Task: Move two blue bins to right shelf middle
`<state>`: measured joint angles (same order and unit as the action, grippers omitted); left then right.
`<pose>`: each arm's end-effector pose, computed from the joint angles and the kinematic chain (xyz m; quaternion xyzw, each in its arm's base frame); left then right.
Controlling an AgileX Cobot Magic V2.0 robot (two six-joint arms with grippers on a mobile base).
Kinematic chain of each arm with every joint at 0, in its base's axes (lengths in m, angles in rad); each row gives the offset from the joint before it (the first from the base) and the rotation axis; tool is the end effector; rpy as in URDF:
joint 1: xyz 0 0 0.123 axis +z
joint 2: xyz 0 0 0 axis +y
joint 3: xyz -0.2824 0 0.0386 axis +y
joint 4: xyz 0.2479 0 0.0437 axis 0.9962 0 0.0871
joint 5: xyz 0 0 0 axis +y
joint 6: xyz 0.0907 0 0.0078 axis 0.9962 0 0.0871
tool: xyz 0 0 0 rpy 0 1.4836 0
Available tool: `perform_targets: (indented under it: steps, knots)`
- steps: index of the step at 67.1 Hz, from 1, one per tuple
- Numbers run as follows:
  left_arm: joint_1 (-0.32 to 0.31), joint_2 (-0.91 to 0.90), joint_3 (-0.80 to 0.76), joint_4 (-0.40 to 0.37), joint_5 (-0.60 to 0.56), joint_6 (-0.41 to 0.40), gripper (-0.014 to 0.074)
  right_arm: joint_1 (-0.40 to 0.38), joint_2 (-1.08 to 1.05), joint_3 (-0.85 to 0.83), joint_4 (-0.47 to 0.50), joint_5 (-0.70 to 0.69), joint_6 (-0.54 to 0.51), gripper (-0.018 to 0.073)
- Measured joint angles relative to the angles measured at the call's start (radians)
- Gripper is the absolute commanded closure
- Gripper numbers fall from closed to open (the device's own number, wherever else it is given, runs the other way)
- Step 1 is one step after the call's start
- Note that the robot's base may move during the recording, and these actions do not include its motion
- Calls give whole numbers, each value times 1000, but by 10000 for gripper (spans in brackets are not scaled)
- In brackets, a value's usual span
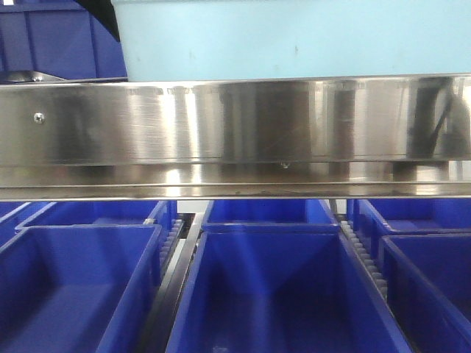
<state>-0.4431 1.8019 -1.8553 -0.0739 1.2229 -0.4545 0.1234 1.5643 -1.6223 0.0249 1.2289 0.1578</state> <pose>0.3497 -0.1729 0.3657 -0.0093 0.9696 -0.1380 0.2018 0.3215 0.0420 0.3832 0.0179 0.9702 0.0461 0.2370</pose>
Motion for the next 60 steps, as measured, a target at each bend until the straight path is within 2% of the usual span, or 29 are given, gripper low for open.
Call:
perform_targets:
  steps: [9,17,23,28,30,32,41,60]
  knots:
    - [0,0,0,0,0,0,226,0,0,0,0,0,-2,263]
    - [0,0,0,0,2,0,383,0,0,0,5,0,-2,293]
    - [0,0,0,6,10,0,491,0,0,5,18,0,-2,416]
    - [2,1,0,24,18,0,570,-5,0,20,8,0,-2,607]
    - [6,2,0,30,21,0,591,-9,0,26,0,-2,-2,641]
    - [6,2,0,32,23,0,609,-12,0,31,-5,-2,-2,725]
    - [6,4,0,38,26,2,708,-12,-2,37,-9,-15,-2,724]
    - [6,4,0,40,26,6,708,-12,-4,37,-9,-17,-2,724]
